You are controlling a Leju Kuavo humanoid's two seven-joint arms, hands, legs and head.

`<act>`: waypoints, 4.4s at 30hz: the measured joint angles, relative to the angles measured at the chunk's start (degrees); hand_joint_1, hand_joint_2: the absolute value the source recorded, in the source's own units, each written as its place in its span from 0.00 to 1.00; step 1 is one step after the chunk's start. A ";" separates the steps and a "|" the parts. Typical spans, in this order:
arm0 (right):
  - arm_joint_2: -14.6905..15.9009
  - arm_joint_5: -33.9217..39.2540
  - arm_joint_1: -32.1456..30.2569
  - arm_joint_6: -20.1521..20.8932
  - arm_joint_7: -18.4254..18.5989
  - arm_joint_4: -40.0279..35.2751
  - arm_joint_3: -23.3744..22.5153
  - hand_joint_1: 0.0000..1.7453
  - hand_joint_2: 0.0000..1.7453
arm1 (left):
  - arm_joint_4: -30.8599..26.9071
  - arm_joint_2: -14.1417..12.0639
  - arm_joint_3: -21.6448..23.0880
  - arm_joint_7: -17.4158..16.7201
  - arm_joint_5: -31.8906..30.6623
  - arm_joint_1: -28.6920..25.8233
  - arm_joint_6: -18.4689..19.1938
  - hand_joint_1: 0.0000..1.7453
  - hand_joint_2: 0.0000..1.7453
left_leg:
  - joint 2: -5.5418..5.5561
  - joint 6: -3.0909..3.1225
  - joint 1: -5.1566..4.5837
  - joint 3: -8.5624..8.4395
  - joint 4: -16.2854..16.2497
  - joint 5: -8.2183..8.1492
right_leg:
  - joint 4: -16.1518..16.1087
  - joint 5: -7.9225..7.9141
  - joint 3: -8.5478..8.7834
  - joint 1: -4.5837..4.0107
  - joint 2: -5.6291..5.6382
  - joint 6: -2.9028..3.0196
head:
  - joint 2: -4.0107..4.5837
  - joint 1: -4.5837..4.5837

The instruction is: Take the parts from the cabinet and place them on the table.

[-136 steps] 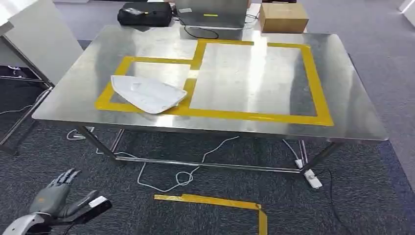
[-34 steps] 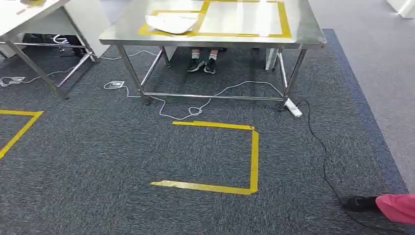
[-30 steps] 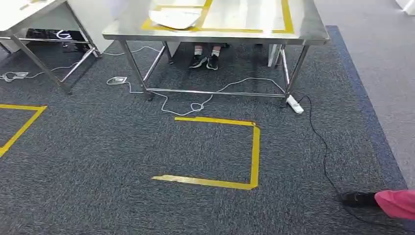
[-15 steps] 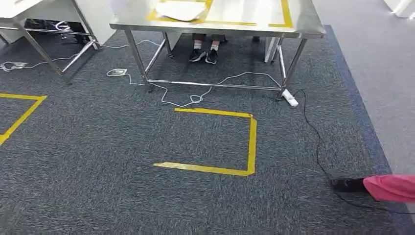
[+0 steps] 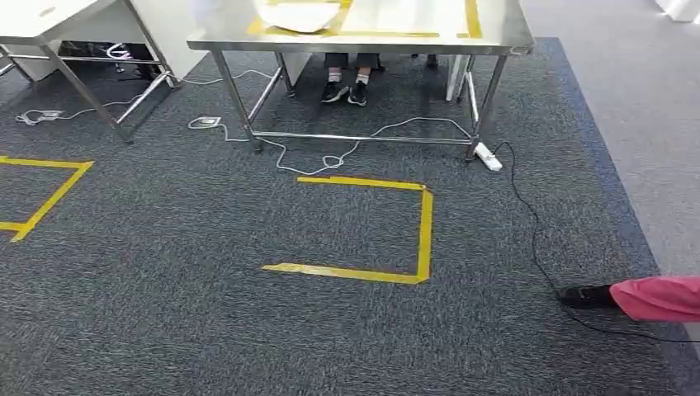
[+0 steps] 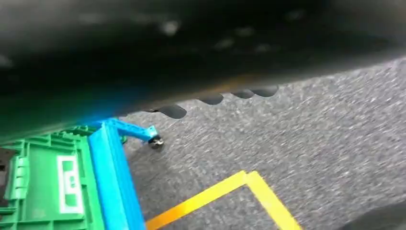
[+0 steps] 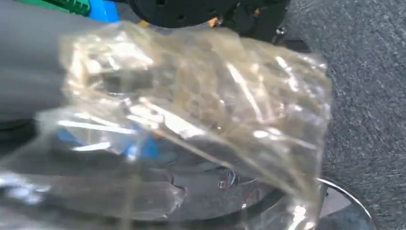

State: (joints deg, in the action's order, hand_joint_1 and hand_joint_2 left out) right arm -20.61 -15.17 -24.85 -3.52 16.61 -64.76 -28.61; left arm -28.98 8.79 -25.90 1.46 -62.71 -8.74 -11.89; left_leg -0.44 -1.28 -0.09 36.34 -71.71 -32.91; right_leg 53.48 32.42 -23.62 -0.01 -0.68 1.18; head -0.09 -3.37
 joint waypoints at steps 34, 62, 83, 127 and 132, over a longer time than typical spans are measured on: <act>0.00 1.14 0.60 1.33 0.48 0.09 -2.71 0.00 0.00 | 0.81 2.05 -1.29 -1.90 -1.55 0.88 0.11 0.00 0.00 | 0.17 2.33 -0.82 -8.45 16.13 4.22 | 1.06 -0.41 -1.44 0.09 0.13 -1.59 | 0.00 0.09; -0.02 -6.08 3.75 3.52 -3.32 2.82 -8.44 0.00 0.00 | 9.20 1.86 1.20 -4.20 0.81 4.09 -3.10 0.00 0.00 | 3.78 3.26 -0.10 -7.18 16.25 5.32 | 5.37 -1.34 -4.97 1.11 2.09 -3.54 | 0.00 0.53; -0.02 -6.93 5.61 4.04 -3.72 4.59 -10.84 0.00 0.00 | 8.59 1.88 2.40 -5.92 0.92 2.89 -1.11 0.00 0.00 | -2.03 2.38 -0.61 -6.81 15.59 4.44 | 2.56 -0.60 -2.42 0.53 -8.31 -2.73 | 0.00 -0.13; 0.00 -7.17 5.62 3.78 -3.91 5.49 -11.39 0.00 0.00 | -2.95 3.74 4.46 -8.98 1.77 -1.72 4.72 0.00 0.00 | 7.83 0.88 0.25 -6.13 15.47 4.99 | 3.82 -1.89 -5.53 1.36 5.62 -2.51 | 0.00 0.44; 0.00 -9.16 5.76 3.43 -4.15 5.60 -11.52 0.00 0.00 | -5.15 3.80 4.89 -10.19 2.51 -2.59 6.69 0.00 0.00 | 1.78 -0.40 0.32 -1.68 6.43 -0.37 | 3.17 -2.23 -4.86 1.25 1.13 -0.73 | 0.00 -0.39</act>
State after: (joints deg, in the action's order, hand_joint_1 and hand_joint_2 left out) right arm -20.61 -24.33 -19.09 -0.09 12.46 -59.17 -40.13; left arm -34.14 12.59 -21.01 -8.72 -60.19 -11.34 -5.20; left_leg 1.33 -1.68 0.23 34.67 -65.29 -33.28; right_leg 56.65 30.18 -28.48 1.24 0.45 0.45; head -0.09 -3.76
